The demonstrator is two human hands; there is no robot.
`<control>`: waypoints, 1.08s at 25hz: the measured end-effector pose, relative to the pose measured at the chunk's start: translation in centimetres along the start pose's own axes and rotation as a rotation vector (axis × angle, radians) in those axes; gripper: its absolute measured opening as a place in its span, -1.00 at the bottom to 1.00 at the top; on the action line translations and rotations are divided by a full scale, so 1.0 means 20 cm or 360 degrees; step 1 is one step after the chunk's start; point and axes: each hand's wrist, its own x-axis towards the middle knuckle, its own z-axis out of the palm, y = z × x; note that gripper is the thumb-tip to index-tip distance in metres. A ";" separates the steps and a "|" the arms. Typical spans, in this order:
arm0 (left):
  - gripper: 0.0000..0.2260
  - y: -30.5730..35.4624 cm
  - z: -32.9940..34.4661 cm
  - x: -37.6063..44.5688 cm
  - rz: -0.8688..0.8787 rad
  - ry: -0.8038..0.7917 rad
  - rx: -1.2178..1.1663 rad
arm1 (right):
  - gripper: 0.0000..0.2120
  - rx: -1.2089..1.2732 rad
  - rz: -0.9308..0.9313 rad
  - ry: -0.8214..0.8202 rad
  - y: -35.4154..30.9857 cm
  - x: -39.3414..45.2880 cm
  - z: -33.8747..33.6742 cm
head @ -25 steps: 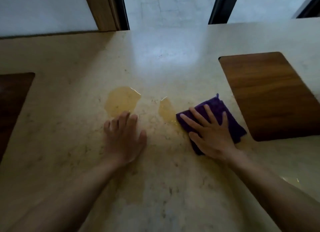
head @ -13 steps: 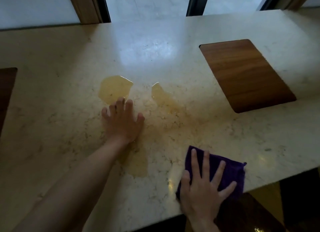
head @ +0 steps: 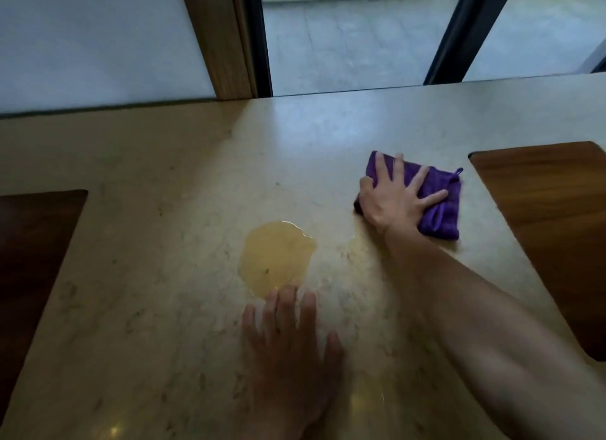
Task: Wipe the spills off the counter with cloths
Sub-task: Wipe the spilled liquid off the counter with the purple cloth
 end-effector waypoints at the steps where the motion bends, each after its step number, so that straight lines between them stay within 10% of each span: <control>1: -0.50 0.00 0.04 -0.01 0.0033 0.0144 0.0035 | -0.43 -0.0012 -0.0017 -0.0013 -0.07 0.17 -0.01; 8: -0.83 -0.09 0.18 0.02 -0.0006 0.0388 0.0340 | -0.47 -0.0097 -0.0417 -0.0160 -0.49 0.93 -0.07; 13: -0.56 -0.04 0.17 0.00 0.0012 0.0352 0.0191 | -0.49 -0.0266 -0.0966 -0.0252 -0.53 0.91 -0.07; 18: -0.47 0.00 0.02 0.00 -0.0035 -0.0015 -0.0064 | -0.50 -0.0349 -0.1457 -0.0301 -0.24 0.39 -0.05; 27: -0.57 -0.06 -0.13 0.01 -0.0020 -0.0320 -0.0272 | -0.50 -0.0354 -0.1379 -0.0272 0.56 -1.11 -0.03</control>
